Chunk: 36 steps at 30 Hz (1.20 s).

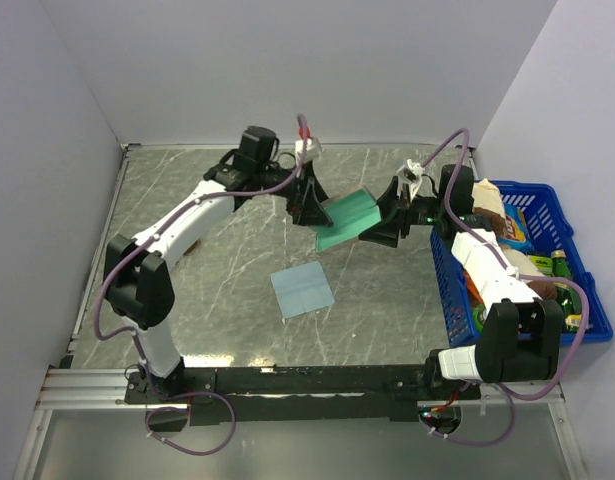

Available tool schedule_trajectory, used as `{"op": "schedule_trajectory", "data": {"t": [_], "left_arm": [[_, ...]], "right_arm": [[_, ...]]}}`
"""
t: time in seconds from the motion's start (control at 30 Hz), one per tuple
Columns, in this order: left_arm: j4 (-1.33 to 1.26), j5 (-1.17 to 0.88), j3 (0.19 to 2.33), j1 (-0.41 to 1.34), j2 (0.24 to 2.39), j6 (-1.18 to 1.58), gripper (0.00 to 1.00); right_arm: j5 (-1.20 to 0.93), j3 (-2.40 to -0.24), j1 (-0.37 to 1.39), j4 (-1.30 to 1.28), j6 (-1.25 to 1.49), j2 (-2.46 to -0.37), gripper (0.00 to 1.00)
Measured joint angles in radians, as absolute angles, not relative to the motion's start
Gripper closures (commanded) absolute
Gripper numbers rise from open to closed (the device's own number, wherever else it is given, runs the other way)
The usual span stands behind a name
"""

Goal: Organize the sunglasses
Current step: Open the sunglasses case at the center of the board, then pass from the right arm to the left, then place the opened sunglasses case at the center of the board.

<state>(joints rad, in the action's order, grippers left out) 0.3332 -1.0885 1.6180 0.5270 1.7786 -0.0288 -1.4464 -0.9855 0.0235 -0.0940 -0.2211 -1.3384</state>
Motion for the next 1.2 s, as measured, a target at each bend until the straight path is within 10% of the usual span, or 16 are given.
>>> {"op": "schedule_trajectory", "data": {"t": [0.23,0.43,0.5,0.6,0.7,1.2], "left_arm": [[0.446,-0.974,1.618,0.578,1.810,-0.154,0.74],[0.435,-0.928,1.618,0.583,1.809,-0.207,0.92],[0.427,-0.918,1.618,0.586,1.809,-0.207,0.94],[0.419,-0.899,1.616,0.589,1.805,-0.208,0.95],[0.415,-0.867,1.614,0.591,1.794,-0.216,0.94],[0.529,-0.492,1.608,0.571,1.741,-0.436,0.89]], "right_arm": [[-1.464,-0.986,0.024,-0.094,-0.200,-1.338,1.00],[-1.477,-0.993,0.023,-0.123,-0.191,-1.338,1.00],[-1.471,-0.999,0.023,-0.137,-0.197,-1.339,0.91],[-1.458,-1.015,0.023,-0.172,-0.214,-1.340,0.36],[-1.444,-1.035,0.023,-0.209,-0.237,-1.340,0.03],[-0.981,-1.132,0.016,-0.351,-0.432,-1.291,0.00]]}}
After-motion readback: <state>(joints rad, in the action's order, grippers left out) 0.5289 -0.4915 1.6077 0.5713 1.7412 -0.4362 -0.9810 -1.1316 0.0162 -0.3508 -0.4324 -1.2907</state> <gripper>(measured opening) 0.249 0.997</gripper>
